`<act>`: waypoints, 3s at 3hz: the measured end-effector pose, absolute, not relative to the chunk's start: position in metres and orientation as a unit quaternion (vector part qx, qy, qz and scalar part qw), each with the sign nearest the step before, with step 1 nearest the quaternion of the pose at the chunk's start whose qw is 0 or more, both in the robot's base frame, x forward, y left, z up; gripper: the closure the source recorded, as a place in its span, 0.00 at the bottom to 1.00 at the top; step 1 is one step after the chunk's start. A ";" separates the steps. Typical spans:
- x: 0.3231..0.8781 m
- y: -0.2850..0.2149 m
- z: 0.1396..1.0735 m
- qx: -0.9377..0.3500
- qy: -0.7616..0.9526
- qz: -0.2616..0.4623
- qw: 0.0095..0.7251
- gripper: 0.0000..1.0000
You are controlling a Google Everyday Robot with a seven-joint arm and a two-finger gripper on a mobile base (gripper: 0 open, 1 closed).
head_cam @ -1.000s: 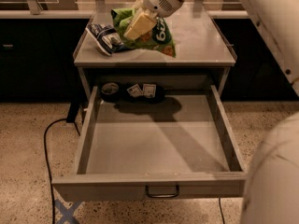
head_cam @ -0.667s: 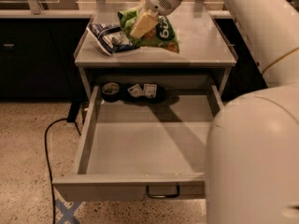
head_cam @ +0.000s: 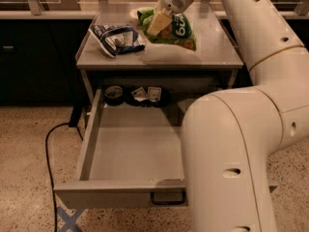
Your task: Pick green rice chip bag from top drawer and place on counter
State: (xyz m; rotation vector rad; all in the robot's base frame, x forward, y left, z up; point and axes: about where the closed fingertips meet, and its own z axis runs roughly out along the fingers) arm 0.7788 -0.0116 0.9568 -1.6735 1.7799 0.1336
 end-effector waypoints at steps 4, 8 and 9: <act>0.858 -0.064 0.941 -0.579 0.729 -0.079 0.355 1.00; 0.859 -0.088 0.863 -0.530 0.787 -0.003 0.316 0.58; 0.859 -0.088 0.863 -0.530 0.787 -0.003 0.316 0.35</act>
Offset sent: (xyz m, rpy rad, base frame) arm 0.0275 -0.0167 0.0020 -0.0425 -0.0634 -0.0694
